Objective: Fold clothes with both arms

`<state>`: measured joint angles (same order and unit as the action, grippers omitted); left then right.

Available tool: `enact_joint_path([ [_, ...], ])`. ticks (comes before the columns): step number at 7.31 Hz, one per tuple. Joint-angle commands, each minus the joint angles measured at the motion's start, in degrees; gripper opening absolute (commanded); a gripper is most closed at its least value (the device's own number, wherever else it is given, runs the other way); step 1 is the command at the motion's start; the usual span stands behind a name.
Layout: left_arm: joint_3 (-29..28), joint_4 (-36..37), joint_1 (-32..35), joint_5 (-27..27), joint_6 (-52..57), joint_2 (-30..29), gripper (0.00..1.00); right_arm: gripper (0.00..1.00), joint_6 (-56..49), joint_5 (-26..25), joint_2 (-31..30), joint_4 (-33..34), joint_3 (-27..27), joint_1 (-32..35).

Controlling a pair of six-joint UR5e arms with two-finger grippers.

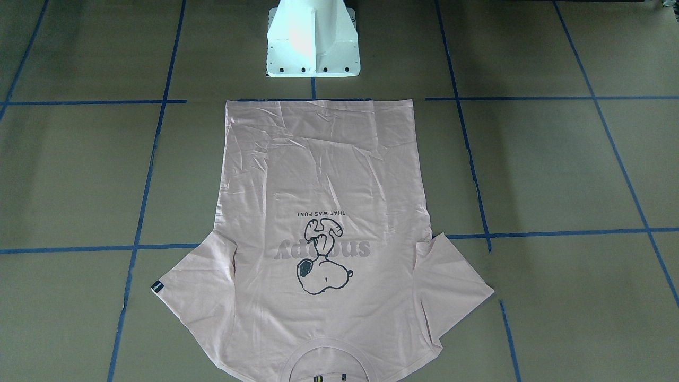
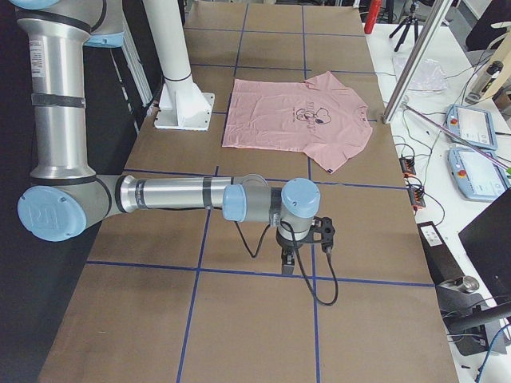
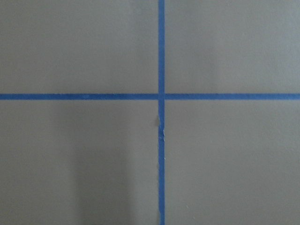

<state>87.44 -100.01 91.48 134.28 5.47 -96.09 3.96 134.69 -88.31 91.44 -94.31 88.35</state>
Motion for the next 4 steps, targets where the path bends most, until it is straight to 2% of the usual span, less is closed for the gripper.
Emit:
enact_joint_path([
  [1, 0.71, -2.70, -0.16, 0.81, 0.16, -5.14, 1.00, 1.00, 14.16, -1.52, 9.25, -10.44, 4.45, -9.53],
  [2, 0.46, -9.17, -0.42, 1.68, 0.07, -5.33, 1.00, 1.00, 15.28, -2.58, 15.57, -14.93, 10.75, -11.77],
  [3, 0.63, -13.50, -1.29, 1.87, -0.19, -4.38, 1.00, 1.00, 15.81, -2.32, 19.28, -16.97, 16.20, -14.06],
  [4, 1.24, -13.28, -2.96, 1.69, -0.37, -4.63, 1.00, 1.00, 19.82, -2.50, 22.97, -18.21, 18.35, -17.39],
])
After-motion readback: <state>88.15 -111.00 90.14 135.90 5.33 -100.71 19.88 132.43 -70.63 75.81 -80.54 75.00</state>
